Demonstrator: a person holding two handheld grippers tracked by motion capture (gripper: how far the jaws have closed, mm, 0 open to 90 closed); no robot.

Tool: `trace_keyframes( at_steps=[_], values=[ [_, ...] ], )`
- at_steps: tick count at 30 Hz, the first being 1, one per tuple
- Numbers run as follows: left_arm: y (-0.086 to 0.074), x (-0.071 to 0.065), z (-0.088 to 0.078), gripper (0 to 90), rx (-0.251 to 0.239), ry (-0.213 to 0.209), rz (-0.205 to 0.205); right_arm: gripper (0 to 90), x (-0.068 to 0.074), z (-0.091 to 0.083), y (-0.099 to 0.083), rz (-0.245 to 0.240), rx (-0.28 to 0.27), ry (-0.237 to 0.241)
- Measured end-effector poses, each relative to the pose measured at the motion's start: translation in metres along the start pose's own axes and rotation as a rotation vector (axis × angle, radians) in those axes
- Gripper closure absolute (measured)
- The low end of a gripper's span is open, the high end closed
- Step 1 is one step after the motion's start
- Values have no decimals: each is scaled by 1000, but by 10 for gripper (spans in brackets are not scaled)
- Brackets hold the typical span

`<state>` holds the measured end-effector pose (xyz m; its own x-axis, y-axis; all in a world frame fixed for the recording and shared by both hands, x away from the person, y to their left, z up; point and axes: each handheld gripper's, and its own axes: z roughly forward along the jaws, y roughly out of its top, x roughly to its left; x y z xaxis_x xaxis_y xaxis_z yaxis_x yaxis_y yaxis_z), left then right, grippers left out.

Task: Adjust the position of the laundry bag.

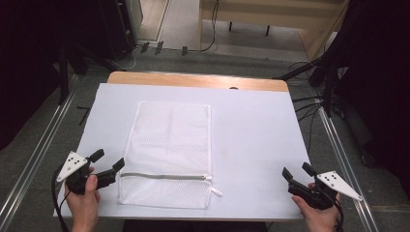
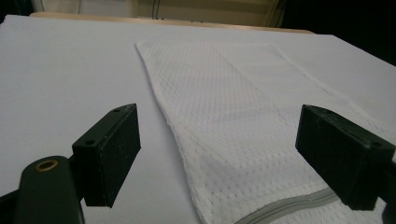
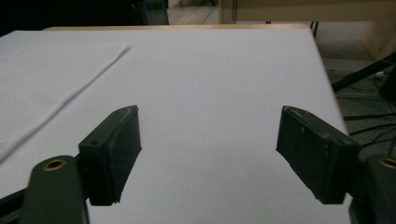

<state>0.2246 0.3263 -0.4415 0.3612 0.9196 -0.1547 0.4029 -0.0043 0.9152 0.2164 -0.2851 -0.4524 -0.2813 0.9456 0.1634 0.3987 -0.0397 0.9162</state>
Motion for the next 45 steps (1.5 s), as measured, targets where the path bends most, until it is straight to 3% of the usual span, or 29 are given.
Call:
trace_keyframes(
  at_steps=[1,2,5,6,7,8,9,11,12,14,15,17,18,19,20,24,26,27,30,33,35,38,39,40,45],
  values=[
    [0,0,0,141,0,0,0,248,0,0,0,0,0,0],
    [0,-3,1,142,6,11,14,332,9,8,1,10,14,13],
    [0,-4,2,142,15,10,23,408,20,18,4,0,37,44],
    [-1,-4,2,142,20,14,24,467,35,32,8,-22,59,76],
    [-1,-4,2,143,20,14,24,467,35,32,8,-22,59,76],
    [-1,-3,1,143,23,19,25,512,53,46,13,-62,77,88],
    [-1,-2,1,143,24,17,22,512,53,46,13,-62,77,88],
    [-1,-1,-1,145,23,25,21,543,69,61,18,-72,85,113],
    [-1,1,-1,146,24,28,17,547,86,79,24,-70,116,142],
    [-2,3,-1,147,25,28,4,551,92,86,26,-77,132,147],
    [-2,5,-1,148,25,26,-5,552,108,103,28,-106,173,161],
    [-2,6,-1,151,26,27,-5,551,116,111,28,-120,196,169],
    [-2,7,-1,151,26,22,-7,540,131,125,27,-149,242,179],
    [-2,7,-1,152,26,22,-7,540,131,125,27,-149,242,179],
    [-2,7,-1,152,26,22,-13,548,144,138,26,-162,264,185],
    [-2,6,0,152,29,13,-20,620,156,155,25,-129,320,217],
    [-1,5,1,152,31,11,-15,625,162,164,25,-114,336,203],
    [-1,3,1,152,32,4,-13,630,166,172,25,-101,346,170],
    [-1,3,2,153,36,-1,-10,632,167,177,24,-77,357,162],
    [-1,3,3,154,44,2,-14,643,168,183,21,0,384,179],
    [-1,4,3,154,43,2,-19,656,171,186,18,19,408,177],
    [-1,4,4,156,48,1,-19,844,176,186,15,-25,396,132],
    [-1,4,5,156,51,0,-19,844,176,186,15,-25,396,132],
    [-2,3,5,156,53,-5,-19,900,174,186,15,-26,396,146],
    [-2,2,5,158,59,-15,-17,900,172,181,17,-42,381,142]
  ],
)
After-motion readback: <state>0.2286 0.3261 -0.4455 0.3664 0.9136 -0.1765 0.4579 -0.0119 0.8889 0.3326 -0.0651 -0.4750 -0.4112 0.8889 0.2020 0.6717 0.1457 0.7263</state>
